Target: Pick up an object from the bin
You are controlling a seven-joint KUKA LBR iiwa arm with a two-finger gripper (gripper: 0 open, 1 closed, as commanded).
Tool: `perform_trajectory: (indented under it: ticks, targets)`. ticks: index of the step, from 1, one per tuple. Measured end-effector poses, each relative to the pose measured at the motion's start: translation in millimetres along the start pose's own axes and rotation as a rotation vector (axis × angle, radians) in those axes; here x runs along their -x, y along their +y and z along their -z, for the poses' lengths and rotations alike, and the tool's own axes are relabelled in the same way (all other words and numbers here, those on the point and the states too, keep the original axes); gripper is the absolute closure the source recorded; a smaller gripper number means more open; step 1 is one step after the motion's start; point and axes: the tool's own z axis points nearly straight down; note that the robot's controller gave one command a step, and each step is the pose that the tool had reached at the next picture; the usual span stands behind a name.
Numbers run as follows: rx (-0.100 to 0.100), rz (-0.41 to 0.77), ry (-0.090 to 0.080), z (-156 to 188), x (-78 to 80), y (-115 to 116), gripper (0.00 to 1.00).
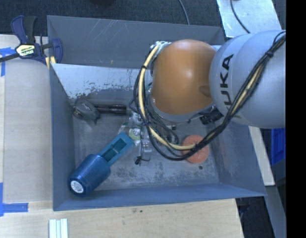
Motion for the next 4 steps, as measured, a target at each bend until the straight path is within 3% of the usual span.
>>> perform_trajectory:
  ticks: [1,2,3,4]
  targets:
    - [0.002,-0.004,-0.008,5,1.6,-1,0.00]
    - [0.000,0.310,-0.009,-85,21.1,6,0.00]
    - [-0.001,0.500,-0.021,-66,41.8,10,0.00]
    - [0.000,0.654,-0.012,-110,58.4,17,0.00]
